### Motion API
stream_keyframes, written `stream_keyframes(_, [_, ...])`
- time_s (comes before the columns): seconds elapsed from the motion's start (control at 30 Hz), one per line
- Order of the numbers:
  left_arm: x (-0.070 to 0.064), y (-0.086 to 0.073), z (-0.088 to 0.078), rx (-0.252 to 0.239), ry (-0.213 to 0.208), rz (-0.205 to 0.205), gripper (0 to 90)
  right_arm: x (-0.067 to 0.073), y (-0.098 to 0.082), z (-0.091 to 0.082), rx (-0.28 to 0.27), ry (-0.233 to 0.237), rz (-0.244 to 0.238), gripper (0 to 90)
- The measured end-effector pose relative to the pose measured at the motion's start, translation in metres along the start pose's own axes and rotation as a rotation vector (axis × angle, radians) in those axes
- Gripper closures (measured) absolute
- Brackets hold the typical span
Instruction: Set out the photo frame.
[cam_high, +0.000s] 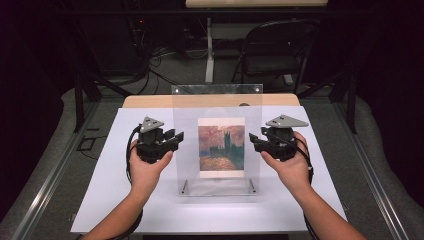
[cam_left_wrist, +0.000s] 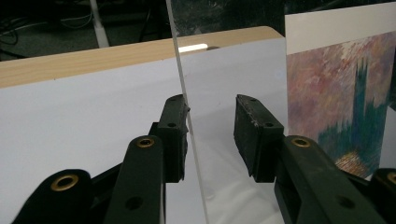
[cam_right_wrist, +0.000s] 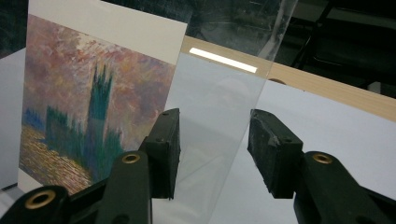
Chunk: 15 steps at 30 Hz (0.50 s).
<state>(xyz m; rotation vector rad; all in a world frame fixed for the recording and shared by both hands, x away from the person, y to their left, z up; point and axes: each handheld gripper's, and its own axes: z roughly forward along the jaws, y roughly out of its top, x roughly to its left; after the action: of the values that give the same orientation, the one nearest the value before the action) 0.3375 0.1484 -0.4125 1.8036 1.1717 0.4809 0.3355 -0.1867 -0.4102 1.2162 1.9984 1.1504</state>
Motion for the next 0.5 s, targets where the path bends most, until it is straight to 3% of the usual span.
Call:
stream_keyframes(0.3, [-0.005,-0.008,-0.010,-0.027,-0.008,0.014,65.2,0.005,-0.006,-0.013,-0.023,0.009,0.005,55.4])
stream_keyframes(0.5, [-0.006,-0.013,-0.017,-0.043,-0.028,0.007,65.5,0.010,-0.010,-0.020,-0.038,-0.010,-0.024,55.4])
